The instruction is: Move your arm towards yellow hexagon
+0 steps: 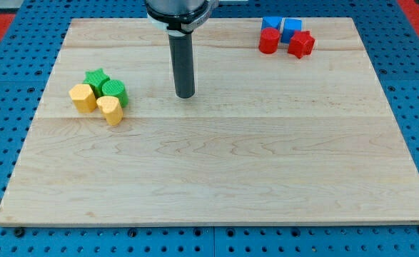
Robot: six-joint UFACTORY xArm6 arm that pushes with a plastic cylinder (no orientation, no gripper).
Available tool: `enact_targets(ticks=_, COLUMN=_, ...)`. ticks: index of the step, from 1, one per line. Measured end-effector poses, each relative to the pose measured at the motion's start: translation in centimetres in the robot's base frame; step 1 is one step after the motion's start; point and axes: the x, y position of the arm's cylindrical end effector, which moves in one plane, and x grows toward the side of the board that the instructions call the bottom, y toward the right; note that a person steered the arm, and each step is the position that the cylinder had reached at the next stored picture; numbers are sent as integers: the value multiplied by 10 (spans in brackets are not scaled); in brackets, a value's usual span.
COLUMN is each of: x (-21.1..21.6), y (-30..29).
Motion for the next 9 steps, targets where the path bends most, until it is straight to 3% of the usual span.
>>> enact_targets(ticks=7, x=4, y=52)
enact_targets(ticks=9, x=55, y=79)
